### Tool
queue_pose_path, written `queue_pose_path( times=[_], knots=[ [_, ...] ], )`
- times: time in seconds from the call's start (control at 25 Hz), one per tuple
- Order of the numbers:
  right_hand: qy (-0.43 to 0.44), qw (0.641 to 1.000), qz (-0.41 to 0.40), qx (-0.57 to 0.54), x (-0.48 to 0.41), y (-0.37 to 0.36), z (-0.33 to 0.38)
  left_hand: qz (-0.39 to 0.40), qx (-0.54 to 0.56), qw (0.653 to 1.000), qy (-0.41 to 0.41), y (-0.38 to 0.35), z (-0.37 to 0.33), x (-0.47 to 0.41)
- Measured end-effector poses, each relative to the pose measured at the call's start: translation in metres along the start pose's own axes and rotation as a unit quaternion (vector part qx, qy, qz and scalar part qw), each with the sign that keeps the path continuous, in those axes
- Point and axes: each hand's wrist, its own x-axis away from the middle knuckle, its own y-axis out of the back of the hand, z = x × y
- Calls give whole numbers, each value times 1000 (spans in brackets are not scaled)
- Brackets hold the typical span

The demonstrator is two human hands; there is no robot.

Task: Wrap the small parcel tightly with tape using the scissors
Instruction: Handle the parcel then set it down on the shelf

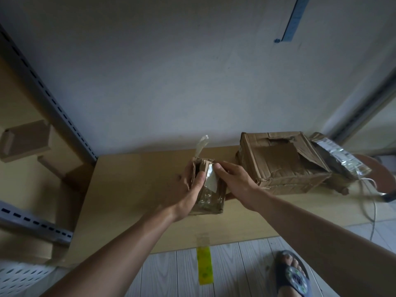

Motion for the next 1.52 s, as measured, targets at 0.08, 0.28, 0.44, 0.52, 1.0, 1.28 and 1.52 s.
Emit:
queue_pose_path(
  times=[0.08, 0.28, 0.44, 0.52, 1.0, 1.28, 1.52],
  knots=[
    [25, 999, -33, 14, 1, -5, 4, -2, 3, 1000, 6, -3, 3, -2],
    [43, 996, -60, 59, 0, -3, 3, -10, 100, 995, 5, -9, -7, -2],
    [-9, 998, -33, 44, -2, 2, 6, 47, 122, 991, -12, -8, -15, 2],
    [-5, 998, -25, 58, -3, 4, 4, 31, 135, 990, -12, -9, -10, -1],
    [79, 994, 39, 57, -6, 30, -31, 43, 3, 995, -91, -7, 18, -14],
    [63, 980, -65, 178, -6, 13, -81, 89, -176, 970, -142, -30, 43, -29],
    [52, 957, -35, 284, -12, 45, -61, 12, -179, 968, -176, -18, 59, -16]
  ],
)
